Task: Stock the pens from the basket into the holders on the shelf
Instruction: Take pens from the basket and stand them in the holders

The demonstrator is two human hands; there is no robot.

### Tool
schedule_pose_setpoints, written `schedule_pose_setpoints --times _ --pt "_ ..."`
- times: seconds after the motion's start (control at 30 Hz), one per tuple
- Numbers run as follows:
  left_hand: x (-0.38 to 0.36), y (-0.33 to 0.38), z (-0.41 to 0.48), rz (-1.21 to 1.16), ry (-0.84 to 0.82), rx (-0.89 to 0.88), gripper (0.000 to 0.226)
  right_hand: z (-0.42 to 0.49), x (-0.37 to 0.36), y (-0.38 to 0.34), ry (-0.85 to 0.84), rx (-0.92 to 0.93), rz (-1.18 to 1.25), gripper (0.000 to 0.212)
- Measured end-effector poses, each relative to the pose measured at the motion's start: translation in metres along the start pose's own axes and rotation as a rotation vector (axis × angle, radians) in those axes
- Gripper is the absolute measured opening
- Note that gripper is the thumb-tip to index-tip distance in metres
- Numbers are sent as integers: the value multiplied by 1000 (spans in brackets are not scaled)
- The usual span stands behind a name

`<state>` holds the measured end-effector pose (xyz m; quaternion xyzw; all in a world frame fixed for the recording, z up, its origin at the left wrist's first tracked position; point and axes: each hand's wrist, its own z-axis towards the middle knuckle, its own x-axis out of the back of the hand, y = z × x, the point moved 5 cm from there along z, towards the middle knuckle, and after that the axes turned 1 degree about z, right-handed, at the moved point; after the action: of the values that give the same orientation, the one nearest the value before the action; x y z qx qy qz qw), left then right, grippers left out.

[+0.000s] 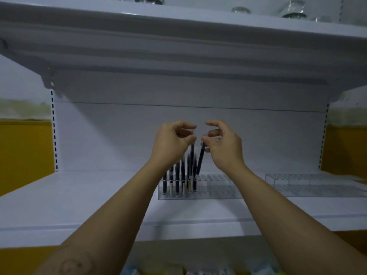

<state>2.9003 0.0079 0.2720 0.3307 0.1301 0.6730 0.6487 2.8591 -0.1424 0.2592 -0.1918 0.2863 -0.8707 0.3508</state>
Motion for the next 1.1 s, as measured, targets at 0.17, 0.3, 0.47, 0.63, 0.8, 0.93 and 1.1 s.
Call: schedule_pose_setpoints --times 0.17,0.3,0.47,0.63,0.8,0.93,1.1 --pt "-5 -17 6 53 16 12 22 4 -9 17 -18 -46 0 33" --pt "-8 -23 12 84 18 -2 24 6 -12 24 -15 -56 17 34" --pt "-9 -27 23 144 6 -4 23 8 -19 25 -50 -31 -10 34" --pt "-12 -29 25 117 -6 24 22 10 -19 31 -77 -62 -26 34" --pt "-9 -27 21 116 15 9 21 -5 -26 45 -191 -60 -128 30" --pt "-8 -24 12 104 24 -31 22 -26 -31 54 -357 -25 -332 57" --pt "-1 -26 7 92 57 -34 23 -41 -33 53 -517 11 -529 89"
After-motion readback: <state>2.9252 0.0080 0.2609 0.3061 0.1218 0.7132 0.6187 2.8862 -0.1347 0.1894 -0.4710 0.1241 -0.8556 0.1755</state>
